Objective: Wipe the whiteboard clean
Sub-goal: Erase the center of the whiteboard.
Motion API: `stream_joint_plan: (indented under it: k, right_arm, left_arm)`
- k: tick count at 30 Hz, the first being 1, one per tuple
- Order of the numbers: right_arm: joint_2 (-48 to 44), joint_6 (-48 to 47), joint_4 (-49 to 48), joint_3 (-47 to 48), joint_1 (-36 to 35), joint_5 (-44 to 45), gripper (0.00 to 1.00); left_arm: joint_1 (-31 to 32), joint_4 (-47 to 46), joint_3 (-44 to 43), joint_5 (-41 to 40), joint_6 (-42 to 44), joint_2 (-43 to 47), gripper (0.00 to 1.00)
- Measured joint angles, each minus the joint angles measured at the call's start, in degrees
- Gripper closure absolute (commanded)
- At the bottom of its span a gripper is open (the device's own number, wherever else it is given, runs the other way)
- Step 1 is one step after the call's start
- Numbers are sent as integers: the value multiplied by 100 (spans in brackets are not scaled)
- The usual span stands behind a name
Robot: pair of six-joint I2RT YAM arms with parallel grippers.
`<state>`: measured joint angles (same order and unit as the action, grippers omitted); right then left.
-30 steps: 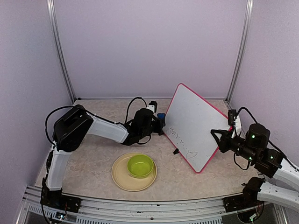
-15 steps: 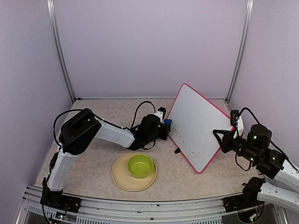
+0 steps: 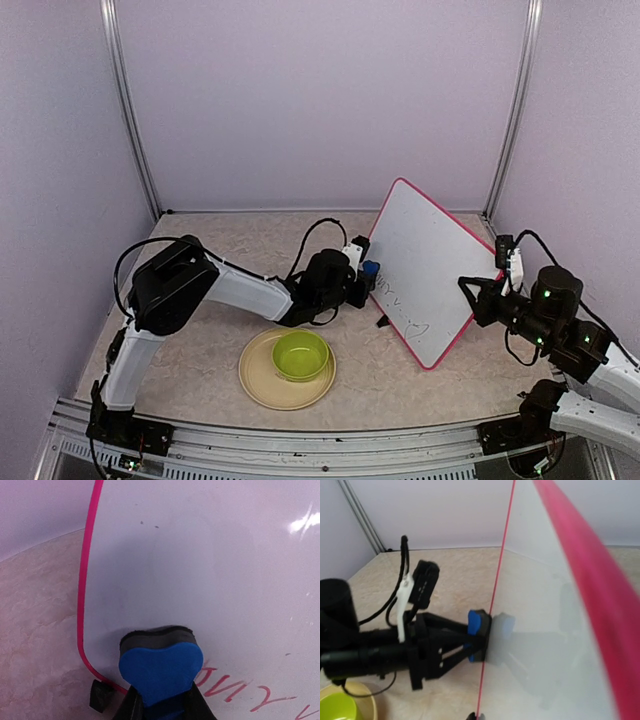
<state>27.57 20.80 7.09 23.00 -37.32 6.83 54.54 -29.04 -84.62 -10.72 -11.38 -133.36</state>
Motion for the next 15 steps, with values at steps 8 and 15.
stream_joint_plan:
  k: [8,15]
  right_arm:
    - [-50,-9,59,2,11,111,100]
    - [-76,-7,155,48,11,103,100]
  left_arm:
    - [358,-76,63,-20,269,37,100]
    - [133,9,101,-361,4,68,100]
